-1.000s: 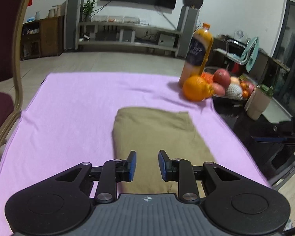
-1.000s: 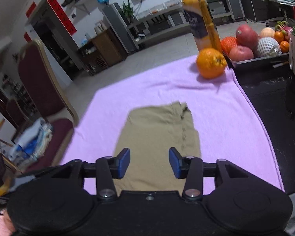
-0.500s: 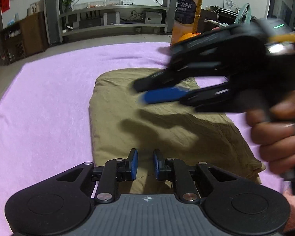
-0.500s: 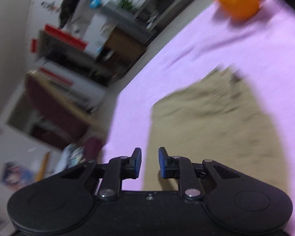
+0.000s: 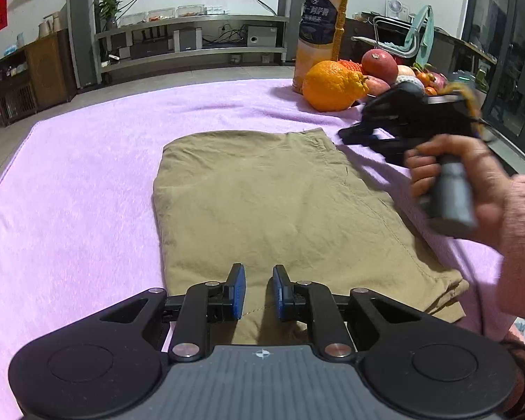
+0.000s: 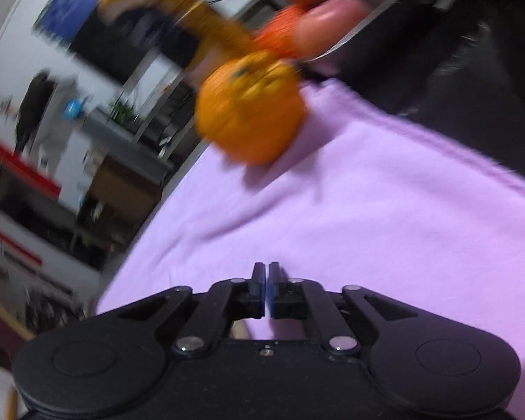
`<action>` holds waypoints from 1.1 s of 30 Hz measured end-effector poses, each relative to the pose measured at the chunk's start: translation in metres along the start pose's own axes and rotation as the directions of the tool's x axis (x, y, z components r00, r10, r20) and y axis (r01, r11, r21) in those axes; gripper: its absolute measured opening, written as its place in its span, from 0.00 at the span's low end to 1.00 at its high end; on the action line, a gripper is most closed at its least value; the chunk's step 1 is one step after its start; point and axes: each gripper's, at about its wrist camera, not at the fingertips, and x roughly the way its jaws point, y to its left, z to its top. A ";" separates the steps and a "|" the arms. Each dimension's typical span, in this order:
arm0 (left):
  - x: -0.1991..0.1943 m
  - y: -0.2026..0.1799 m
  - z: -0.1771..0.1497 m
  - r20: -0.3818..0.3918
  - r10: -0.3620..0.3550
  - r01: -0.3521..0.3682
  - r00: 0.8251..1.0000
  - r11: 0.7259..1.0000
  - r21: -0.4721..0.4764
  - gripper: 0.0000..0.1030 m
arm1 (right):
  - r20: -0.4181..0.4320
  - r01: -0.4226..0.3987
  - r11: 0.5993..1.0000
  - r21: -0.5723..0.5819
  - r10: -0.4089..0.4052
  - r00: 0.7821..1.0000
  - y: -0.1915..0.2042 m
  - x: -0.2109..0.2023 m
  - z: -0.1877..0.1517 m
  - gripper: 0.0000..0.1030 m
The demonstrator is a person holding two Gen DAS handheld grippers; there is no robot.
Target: Fold clothes
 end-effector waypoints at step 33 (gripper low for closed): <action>-0.041 -0.045 -0.036 -0.051 0.062 -0.055 0.997 0.991 0.125 0.09 | -0.248 0.004 0.994 -0.112 -0.032 0.968 0.018 -0.135 -0.113 0.03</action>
